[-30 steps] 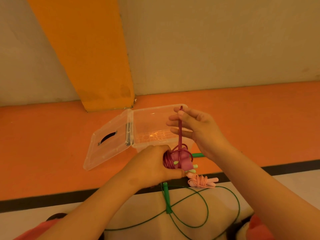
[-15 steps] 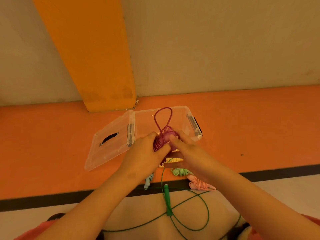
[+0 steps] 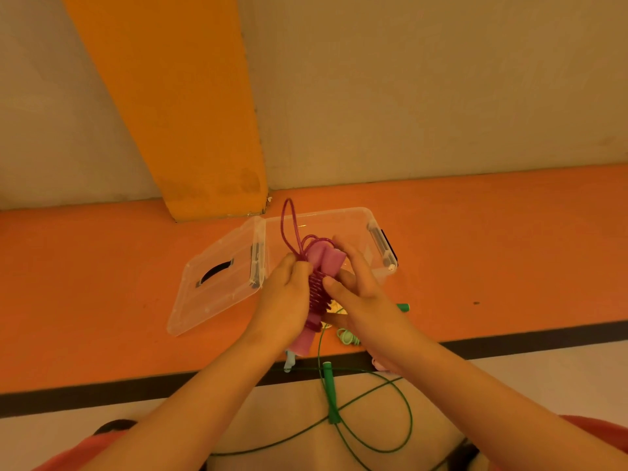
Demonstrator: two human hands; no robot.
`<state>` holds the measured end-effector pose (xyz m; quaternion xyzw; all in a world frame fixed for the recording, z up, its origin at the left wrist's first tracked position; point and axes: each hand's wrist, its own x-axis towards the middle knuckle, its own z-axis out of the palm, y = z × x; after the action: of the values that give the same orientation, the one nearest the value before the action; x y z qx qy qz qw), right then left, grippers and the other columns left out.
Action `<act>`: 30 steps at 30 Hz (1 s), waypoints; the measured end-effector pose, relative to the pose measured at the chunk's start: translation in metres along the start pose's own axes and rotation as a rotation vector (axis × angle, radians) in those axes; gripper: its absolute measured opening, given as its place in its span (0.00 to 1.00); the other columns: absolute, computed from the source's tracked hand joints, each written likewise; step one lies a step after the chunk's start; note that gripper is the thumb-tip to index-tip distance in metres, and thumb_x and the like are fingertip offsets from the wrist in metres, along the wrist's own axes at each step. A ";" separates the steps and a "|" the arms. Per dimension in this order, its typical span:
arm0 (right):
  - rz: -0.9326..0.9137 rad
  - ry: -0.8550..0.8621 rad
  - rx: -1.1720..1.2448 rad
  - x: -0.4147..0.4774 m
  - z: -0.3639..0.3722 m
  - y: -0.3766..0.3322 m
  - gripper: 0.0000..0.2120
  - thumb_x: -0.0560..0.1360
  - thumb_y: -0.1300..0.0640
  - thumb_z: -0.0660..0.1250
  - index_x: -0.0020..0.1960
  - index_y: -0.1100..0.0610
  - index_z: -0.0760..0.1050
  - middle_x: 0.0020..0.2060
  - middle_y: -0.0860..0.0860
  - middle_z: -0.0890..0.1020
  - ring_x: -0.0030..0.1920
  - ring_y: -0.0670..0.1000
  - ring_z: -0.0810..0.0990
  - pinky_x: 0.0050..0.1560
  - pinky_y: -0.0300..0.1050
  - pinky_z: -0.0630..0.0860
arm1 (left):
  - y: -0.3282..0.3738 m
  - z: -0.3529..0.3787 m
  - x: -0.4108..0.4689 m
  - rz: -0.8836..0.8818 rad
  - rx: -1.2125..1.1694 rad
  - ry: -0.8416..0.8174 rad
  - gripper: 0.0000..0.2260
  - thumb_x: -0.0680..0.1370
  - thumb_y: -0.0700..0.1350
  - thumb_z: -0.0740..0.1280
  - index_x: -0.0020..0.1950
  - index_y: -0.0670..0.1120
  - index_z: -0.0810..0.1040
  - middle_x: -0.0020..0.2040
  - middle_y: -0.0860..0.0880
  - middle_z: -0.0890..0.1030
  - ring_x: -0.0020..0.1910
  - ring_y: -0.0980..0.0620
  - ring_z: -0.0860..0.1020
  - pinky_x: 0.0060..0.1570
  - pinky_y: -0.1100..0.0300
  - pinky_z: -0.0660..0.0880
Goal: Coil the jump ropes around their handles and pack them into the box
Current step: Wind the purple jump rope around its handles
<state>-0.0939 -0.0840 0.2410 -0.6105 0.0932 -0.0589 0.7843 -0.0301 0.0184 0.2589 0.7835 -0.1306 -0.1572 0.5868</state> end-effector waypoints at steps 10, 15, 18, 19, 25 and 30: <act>0.021 0.005 0.372 0.007 -0.014 -0.014 0.22 0.76 0.62 0.62 0.69 0.54 0.68 0.48 0.54 0.82 0.43 0.49 0.82 0.36 0.46 0.79 | 0.015 -0.012 -0.004 -0.192 -0.610 -0.347 0.15 0.78 0.47 0.63 0.64 0.46 0.75 0.50 0.47 0.82 0.43 0.53 0.81 0.40 0.58 0.80; -0.016 -0.038 0.260 0.007 -0.015 -0.017 0.20 0.74 0.58 0.63 0.66 0.47 0.71 0.55 0.51 0.80 0.45 0.49 0.79 0.39 0.43 0.80 | 0.011 -0.004 -0.007 -0.311 -0.703 -0.443 0.23 0.70 0.57 0.66 0.62 0.50 0.76 0.50 0.44 0.84 0.46 0.48 0.83 0.51 0.45 0.79; -0.101 0.016 -0.157 0.008 -0.020 -0.016 0.20 0.76 0.49 0.62 0.68 0.41 0.69 0.56 0.46 0.79 0.48 0.48 0.79 0.44 0.39 0.78 | 0.007 0.001 -0.007 -0.271 -0.755 -0.382 0.24 0.70 0.55 0.66 0.65 0.48 0.74 0.55 0.41 0.82 0.52 0.45 0.83 0.48 0.44 0.81; -0.129 0.050 -0.293 0.009 -0.022 -0.017 0.22 0.75 0.45 0.63 0.69 0.41 0.69 0.57 0.46 0.78 0.52 0.48 0.79 0.50 0.40 0.77 | 0.006 -0.001 -0.005 -0.236 -0.734 -0.355 0.24 0.70 0.54 0.67 0.65 0.48 0.74 0.56 0.41 0.82 0.52 0.45 0.83 0.46 0.45 0.81; -0.294 0.187 -0.657 0.011 -0.029 -0.025 0.20 0.79 0.55 0.62 0.69 0.44 0.66 0.60 0.40 0.72 0.64 0.39 0.67 0.66 0.41 0.64 | 0.004 -0.006 -0.002 -0.013 -0.289 -0.181 0.14 0.75 0.46 0.70 0.58 0.46 0.73 0.42 0.43 0.82 0.39 0.47 0.82 0.29 0.57 0.73; -0.434 0.199 -0.916 0.012 -0.022 -0.035 0.31 0.76 0.49 0.65 0.75 0.46 0.56 0.65 0.42 0.73 0.67 0.43 0.67 0.64 0.39 0.63 | -0.004 0.008 -0.011 0.028 -0.125 -0.214 0.10 0.76 0.45 0.70 0.55 0.46 0.72 0.42 0.38 0.80 0.35 0.47 0.77 0.37 0.53 0.75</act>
<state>-0.0863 -0.1162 0.2689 -0.8881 0.0548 -0.2310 0.3937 -0.0431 0.0170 0.2539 0.7223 -0.1933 -0.2394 0.6193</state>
